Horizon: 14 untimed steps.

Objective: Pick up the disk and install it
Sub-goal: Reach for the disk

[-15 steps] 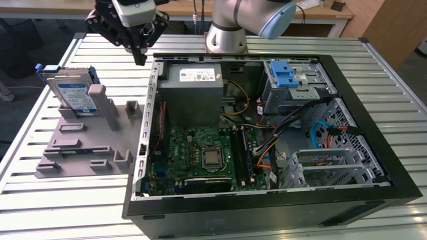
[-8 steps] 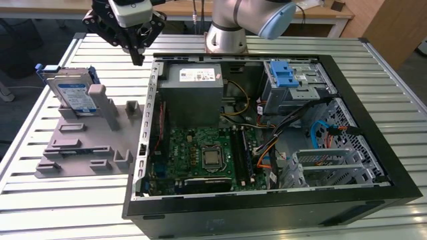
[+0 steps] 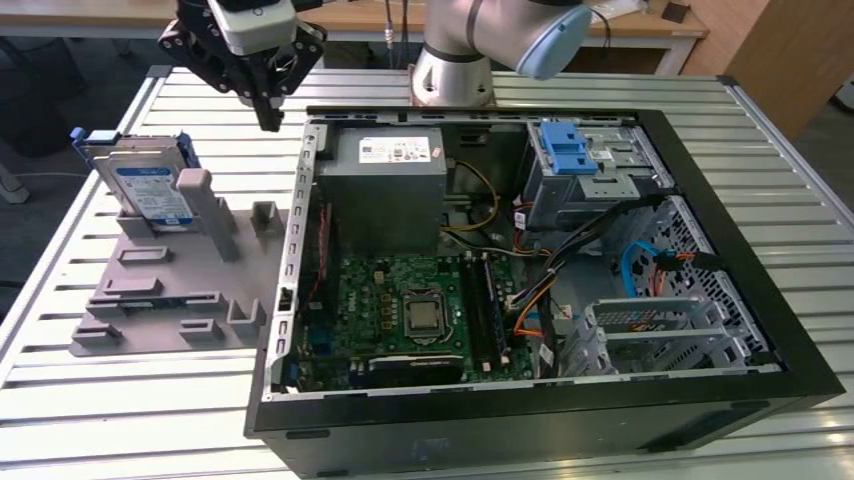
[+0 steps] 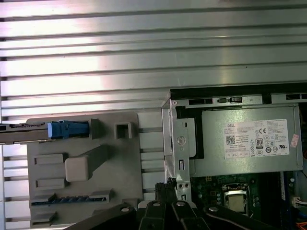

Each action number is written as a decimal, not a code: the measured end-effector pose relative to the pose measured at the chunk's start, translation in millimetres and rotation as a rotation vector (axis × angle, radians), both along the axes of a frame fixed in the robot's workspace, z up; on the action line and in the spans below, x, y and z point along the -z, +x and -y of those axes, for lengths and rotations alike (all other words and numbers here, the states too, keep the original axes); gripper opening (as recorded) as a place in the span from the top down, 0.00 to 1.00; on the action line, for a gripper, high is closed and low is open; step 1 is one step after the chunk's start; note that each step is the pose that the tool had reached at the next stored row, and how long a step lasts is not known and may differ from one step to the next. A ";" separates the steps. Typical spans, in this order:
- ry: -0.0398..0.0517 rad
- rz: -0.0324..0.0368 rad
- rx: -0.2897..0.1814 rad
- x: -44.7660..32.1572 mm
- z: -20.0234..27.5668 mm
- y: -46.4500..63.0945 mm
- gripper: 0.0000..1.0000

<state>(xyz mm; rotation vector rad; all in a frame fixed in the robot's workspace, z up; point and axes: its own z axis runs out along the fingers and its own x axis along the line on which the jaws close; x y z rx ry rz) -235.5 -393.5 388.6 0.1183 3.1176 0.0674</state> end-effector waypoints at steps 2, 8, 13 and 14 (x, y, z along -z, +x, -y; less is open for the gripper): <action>0.0000 0.0000 0.000 0.1 -0.1 -1.4 0.89; 0.0000 -0.0008 0.000 0.4 -0.2 -5.2 0.89; 0.0000 -0.0016 0.000 0.7 -0.4 -8.0 0.89; 0.0000 -0.0017 0.000 0.8 -0.4 -8.6 0.89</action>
